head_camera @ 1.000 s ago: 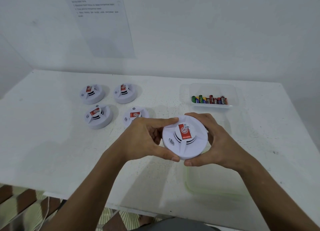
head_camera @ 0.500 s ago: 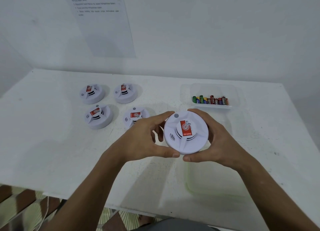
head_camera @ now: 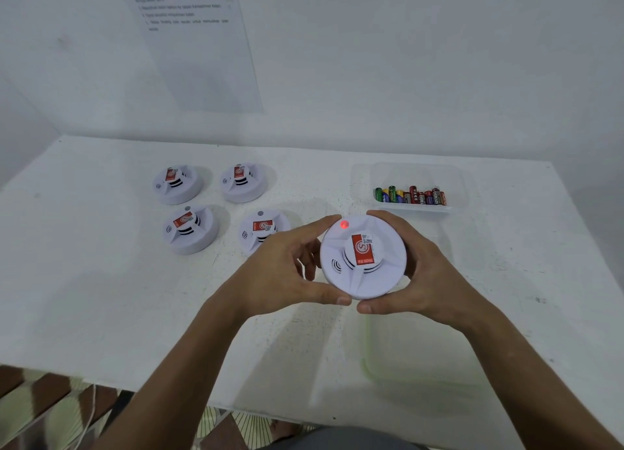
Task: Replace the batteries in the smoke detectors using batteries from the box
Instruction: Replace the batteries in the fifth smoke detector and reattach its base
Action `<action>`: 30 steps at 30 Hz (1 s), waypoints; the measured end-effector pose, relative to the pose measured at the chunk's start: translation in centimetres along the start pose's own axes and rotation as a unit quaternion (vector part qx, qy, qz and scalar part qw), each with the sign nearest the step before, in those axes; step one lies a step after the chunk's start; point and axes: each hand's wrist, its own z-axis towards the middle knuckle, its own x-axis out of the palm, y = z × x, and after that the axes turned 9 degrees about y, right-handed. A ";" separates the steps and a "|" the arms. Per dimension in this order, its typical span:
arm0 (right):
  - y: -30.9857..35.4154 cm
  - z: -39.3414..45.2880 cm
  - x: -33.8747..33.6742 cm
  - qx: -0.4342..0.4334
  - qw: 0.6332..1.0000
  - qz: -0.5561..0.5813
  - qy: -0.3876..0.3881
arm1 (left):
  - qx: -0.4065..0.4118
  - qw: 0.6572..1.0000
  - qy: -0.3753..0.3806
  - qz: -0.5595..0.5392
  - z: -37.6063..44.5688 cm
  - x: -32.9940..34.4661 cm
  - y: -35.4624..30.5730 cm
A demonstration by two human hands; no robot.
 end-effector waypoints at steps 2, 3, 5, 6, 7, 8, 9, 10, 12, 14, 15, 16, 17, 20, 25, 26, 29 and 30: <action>0.0 0.0 0.0 0.001 1.000 -0.001 -0.001 | -0.001 1.000 -0.001 -0.006 0.1 0.1 0.1; 0.0 0.1 -0.1 0.002 1.000 -0.001 -0.001 | -0.002 1.000 -0.002 -0.007 0.1 0.1 0.1; -0.1 0.1 -0.1 0.004 1.000 -0.002 0.000 | -0.003 1.000 -0.003 -0.007 0.1 0.1 0.0; -0.1 0.1 -0.1 0.006 1.000 -0.003 0.000 | -0.004 1.000 -0.003 -0.008 0.1 0.2 0.0; -0.1 0.1 0.0 0.007 1.000 -0.004 -0.001 | -0.004 1.000 -0.003 -0.006 0.2 0.2 0.0; -0.1 0.2 -0.1 0.007 1.000 -0.004 -0.001 | -0.006 1.000 -0.004 -0.003 0.2 0.1 0.0; -0.1 0.2 -0.1 0.008 1.000 -0.005 -0.001 | -0.009 1.000 -0.004 0.000 0.3 0.1 0.1; -0.1 0.2 -0.1 0.008 1.000 -0.005 -0.001 | -0.011 1.000 -0.004 0.001 0.3 0.1 0.2; -0.1 0.2 -0.1 0.008 1.000 -0.003 0.001 | -0.013 1.000 -0.001 0.000 0.4 0.1 0.3; 0.0 0.3 -0.1 0.011 1.000 0.002 0.003 | -0.015 1.000 0.000 -0.007 0.4 0.0 0.3; 0.0 0.3 0.0 0.012 1.000 0.004 0.002 | -0.017 1.000 0.000 -0.011 0.4 0.0 0.4; 0.0 0.3 0.0 0.012 1.000 0.005 0.003 | -0.019 1.000 0.001 -0.012 0.4 -0.1 0.5; -0.1 0.3 0.0 0.014 1.000 0.006 0.004 | -0.021 1.000 0.002 -0.011 0.5 -0.1 0.6; -0.1 0.3 0.0 0.018 1.000 0.012 0.006 | -0.018 1.000 0.010 -0.007 0.6 -0.1 0.6; -0.1 0.3 -0.2 0.020 1.000 0.010 0.006 | -0.014 1.000 0.007 -0.008 0.6 0.0 0.5; -0.1 0.3 -0.2 0.020 1.000 0.008 0.005 | -0.013 1.000 0.008 -0.009 0.7 0.0 0.5; -0.1 0.3 -0.2 0.021 1.000 0.000 0.001 | -0.007 1.000 0.011 -0.010 0.8 -0.1 0.4; -0.1 0.3 -0.2 0.022 1.000 -0.001 0.001 | -0.006 1.000 0.011 -0.009 0.9 -0.1 0.4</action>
